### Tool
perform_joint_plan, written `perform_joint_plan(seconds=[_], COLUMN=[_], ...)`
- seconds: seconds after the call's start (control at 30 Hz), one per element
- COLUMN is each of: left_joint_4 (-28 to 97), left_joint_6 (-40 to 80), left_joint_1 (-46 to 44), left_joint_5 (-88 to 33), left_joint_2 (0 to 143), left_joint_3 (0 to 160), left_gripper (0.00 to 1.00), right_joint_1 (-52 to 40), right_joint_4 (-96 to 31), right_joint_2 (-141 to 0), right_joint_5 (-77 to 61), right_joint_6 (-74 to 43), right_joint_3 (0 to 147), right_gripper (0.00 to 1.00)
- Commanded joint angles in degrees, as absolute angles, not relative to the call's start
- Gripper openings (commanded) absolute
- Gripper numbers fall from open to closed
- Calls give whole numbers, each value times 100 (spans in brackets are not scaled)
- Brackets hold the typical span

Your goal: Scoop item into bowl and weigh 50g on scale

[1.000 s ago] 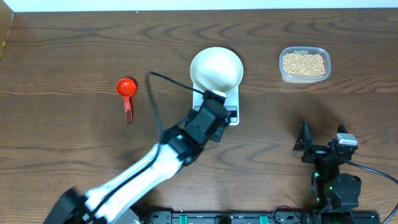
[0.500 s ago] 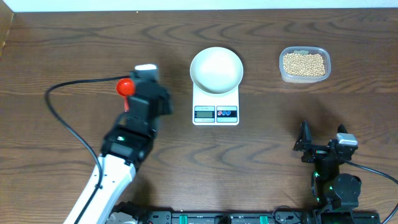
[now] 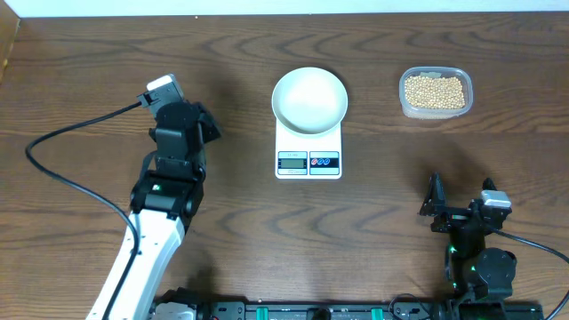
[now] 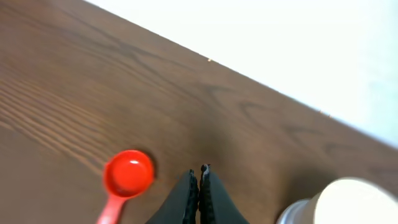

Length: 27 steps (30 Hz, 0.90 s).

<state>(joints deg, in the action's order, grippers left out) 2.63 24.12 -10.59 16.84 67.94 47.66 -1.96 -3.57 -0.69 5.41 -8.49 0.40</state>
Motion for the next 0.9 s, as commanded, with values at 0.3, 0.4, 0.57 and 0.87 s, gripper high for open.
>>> perform_joint_plan(seconds=[0.3,0.4,0.57,0.87], left_joint_4=[-805,-821,-690,-554], left_joint_6=[3166,2751,2115,1883], left_joint_1=[-1083,-1085,-1085,-1345], left_joint_5=[1500,1496,1079,353], left_joint_2=[7894,8020,8044,8042], left_joint_3=[4792,4792,4792,4792], left_gripper=[7,7,7,7], right_joint_1=[-246,-246,-246,-246], right_joint_4=[-368,-368,-368,-368], right_joint_2=[-30,-30,-30,-30], right_joint_5=[567,569,567,569], right_joint_6=[-805,-805,-805,-805], right_joint_3=[30,30,30,30], right_gripper=[99,99,99,99])
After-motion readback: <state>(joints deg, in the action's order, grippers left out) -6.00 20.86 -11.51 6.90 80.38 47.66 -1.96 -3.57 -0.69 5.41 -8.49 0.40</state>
